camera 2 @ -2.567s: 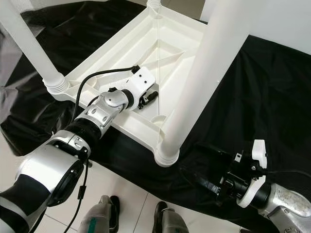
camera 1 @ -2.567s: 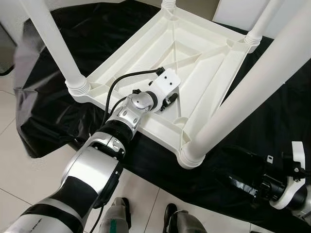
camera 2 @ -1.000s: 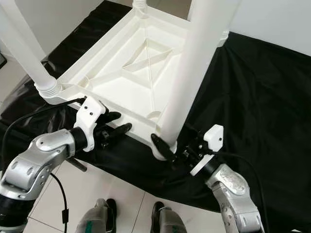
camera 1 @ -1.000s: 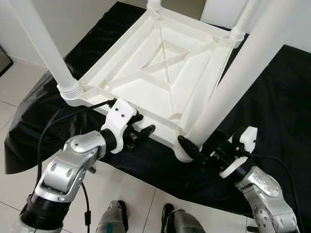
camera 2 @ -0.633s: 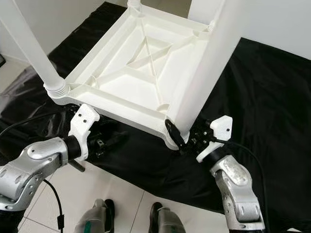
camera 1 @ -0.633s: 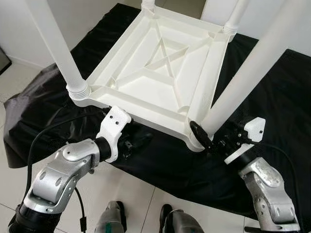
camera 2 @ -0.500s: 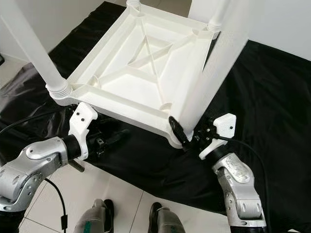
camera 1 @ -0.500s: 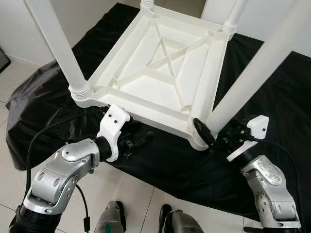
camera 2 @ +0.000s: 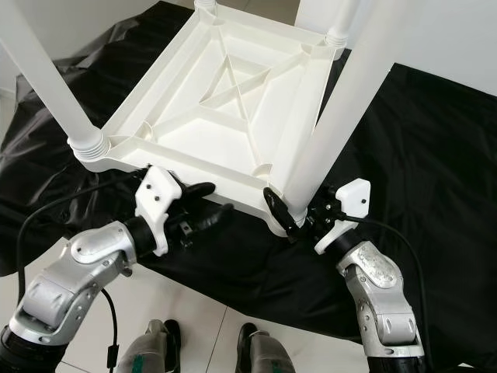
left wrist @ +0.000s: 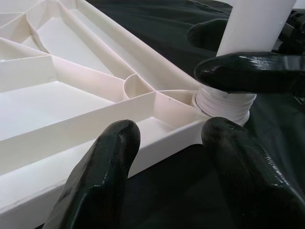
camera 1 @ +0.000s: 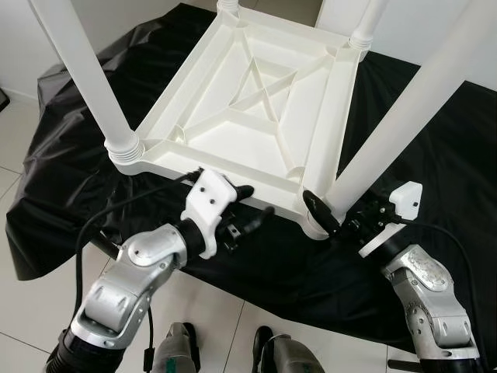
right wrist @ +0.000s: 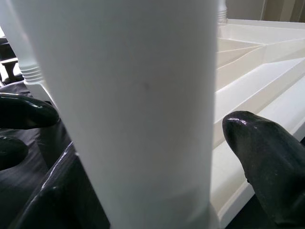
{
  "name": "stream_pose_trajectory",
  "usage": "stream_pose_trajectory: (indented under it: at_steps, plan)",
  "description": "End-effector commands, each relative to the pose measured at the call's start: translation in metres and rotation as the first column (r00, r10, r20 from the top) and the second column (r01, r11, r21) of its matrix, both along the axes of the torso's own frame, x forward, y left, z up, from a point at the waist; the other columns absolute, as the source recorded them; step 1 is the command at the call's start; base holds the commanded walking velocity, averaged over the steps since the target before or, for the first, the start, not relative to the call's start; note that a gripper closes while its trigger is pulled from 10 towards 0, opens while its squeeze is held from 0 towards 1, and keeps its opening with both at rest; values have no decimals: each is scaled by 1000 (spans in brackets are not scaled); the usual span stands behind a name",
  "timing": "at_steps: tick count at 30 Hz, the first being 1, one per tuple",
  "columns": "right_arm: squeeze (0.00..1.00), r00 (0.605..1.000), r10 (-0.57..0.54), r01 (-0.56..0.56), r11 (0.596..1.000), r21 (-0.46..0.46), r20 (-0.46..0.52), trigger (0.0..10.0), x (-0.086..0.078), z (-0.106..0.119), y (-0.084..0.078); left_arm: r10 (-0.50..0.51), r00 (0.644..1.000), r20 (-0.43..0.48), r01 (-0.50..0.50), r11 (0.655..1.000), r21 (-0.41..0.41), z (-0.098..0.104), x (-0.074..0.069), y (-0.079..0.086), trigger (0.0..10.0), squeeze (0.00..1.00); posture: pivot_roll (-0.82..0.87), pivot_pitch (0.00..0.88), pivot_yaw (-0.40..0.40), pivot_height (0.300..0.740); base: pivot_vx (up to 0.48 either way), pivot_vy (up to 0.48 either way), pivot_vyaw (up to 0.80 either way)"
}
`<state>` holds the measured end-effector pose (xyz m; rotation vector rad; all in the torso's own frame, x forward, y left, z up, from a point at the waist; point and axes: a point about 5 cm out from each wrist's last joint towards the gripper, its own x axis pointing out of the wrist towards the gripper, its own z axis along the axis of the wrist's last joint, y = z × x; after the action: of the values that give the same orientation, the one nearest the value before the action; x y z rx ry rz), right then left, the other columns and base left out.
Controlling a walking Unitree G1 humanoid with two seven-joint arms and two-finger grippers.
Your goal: Building children table
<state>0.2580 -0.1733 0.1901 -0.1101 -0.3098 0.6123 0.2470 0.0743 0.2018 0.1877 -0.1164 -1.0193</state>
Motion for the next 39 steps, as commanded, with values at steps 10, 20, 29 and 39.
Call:
stream_pose_trajectory:
  at_steps: [10,20,29,39]
  plan:
    - [0,999,53,-53,998,-35,-2,10000,10,-1,-2,-125,992,14,124,992,13,-8,-13,-8,10000,0,100,174,-88,740,0,0,0]
    - [0,996,90,-90,994,-61,-9,1255,14,-3,-3,-162,987,9,162,987,10,-8,-15,-11,10000,0,97,162,-85,740,0,0,0]
    - [0,999,11,-12,999,-40,-41,0,15,-5,-11,-135,991,13,135,991,-3,-8,-12,-11,10000,0,90,169,-92,740,0,0,0]
    - [0,958,-267,272,962,29,-100,0,11,-13,-3,-92,996,14,93,995,-22,-8,-10,-9,10000,0,82,183,-113,740,0,0,0]
